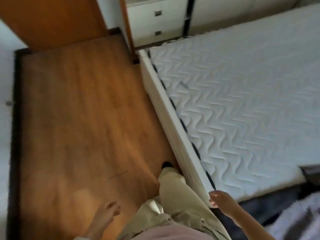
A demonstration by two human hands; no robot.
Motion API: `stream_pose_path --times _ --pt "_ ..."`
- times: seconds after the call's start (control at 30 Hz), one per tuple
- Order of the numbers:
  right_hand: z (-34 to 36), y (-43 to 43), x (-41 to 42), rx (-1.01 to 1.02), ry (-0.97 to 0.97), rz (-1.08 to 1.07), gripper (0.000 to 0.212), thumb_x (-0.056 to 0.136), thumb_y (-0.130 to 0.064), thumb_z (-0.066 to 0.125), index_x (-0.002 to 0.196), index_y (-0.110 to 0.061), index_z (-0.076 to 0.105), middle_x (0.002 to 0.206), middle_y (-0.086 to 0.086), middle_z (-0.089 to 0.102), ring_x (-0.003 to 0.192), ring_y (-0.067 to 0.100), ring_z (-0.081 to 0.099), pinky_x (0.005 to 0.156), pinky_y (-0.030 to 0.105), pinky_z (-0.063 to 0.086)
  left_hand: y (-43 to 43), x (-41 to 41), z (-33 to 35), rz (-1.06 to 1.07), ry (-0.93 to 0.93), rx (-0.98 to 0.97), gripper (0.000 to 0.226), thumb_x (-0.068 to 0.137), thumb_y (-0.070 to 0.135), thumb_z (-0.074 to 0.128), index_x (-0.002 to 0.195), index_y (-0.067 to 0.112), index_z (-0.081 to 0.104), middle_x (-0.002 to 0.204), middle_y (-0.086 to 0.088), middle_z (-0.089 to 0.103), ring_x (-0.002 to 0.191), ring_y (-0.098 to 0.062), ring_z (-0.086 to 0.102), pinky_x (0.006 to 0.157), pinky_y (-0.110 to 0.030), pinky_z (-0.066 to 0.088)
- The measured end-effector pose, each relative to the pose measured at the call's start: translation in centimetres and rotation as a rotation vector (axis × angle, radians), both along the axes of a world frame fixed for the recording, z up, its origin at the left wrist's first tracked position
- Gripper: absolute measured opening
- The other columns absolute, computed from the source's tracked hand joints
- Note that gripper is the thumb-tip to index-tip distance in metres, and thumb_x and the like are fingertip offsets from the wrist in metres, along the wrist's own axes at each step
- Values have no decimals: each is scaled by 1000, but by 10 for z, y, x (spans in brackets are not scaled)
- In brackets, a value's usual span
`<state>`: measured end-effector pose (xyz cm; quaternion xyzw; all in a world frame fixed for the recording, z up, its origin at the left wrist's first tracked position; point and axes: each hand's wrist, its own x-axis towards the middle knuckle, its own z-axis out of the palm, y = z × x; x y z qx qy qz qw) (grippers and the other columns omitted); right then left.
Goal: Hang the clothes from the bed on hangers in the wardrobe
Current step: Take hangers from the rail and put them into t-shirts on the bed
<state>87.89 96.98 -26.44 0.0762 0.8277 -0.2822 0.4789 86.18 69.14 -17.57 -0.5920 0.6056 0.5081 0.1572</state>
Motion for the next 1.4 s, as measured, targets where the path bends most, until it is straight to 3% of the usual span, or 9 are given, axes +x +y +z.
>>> stream_pose_path --times 0.03,0.07,0.13,0.3,0.4,0.67,0.97,1.1,1.4 --pt "5 -18 -17 3 5 7 19 90 0 47 97 -2 65 73 5 63 79 29 61 82 38 51 -36 131 -15 -183 -129 -48 21 90 15 54 108 4 56 98 -12 61 80 -23 58 64 -27 33" --pt "6 -34 -32 0 -2 4 18 91 0 45 96 -6 62 75 6 63 80 29 61 77 35 51 -45 199 -57 72 -199 77 21 90 16 54 108 5 57 99 -11 62 78 -22 58 64 -27 33" --pt "7 -62 -59 2 -10 10 15 93 -4 43 93 -9 57 83 12 64 80 26 59 60 18 48 -66 190 -61 163 -228 229 22 90 20 54 108 8 57 100 -10 62 78 -21 58 68 -29 35" --pt "-13 -120 -133 181 -41 217 46 92 -18 44 58 -41 64 75 -5 58 86 17 52 71 25 41 -128 126 -79 185 -100 233 22 89 13 55 104 -2 59 94 -15 61 82 -27 57 75 -33 42" --pt "-79 -128 -203 132 -84 149 20 67 -46 49 73 -30 60 70 -12 57 92 18 64 67 13 47 -170 78 -80 228 -72 229 14 85 3 58 93 -7 61 95 -23 63 83 -31 59 75 -35 45" --pt "33 -352 -341 -49 -66 -16 13 95 -7 43 98 -6 55 90 15 60 74 23 55 55 22 41 -300 -44 -50 373 135 119 17 94 18 45 82 17 57 89 -4 61 85 -20 56 69 -28 36" --pt "21 -494 -447 -62 56 -177 14 94 -6 45 101 -5 57 84 15 64 80 27 58 58 25 39 -481 -123 -87 304 51 56 28 92 -1 44 114 -17 52 97 -21 55 89 -28 50 37 -10 42" --pt "15 -532 -446 59 -7 -330 17 92 0 48 101 9 59 59 11 62 52 20 58 46 22 39 -577 -176 -80 259 28 101 27 93 9 47 114 -5 55 98 -15 59 89 -25 54 58 -24 30" --pt "26 -608 -508 6 -97 -479 16 92 -9 48 80 -9 59 80 13 60 59 21 55 51 23 29 -686 -347 -55 -15 124 92 12 93 14 46 93 13 58 102 -11 62 92 -23 58 74 -30 36"
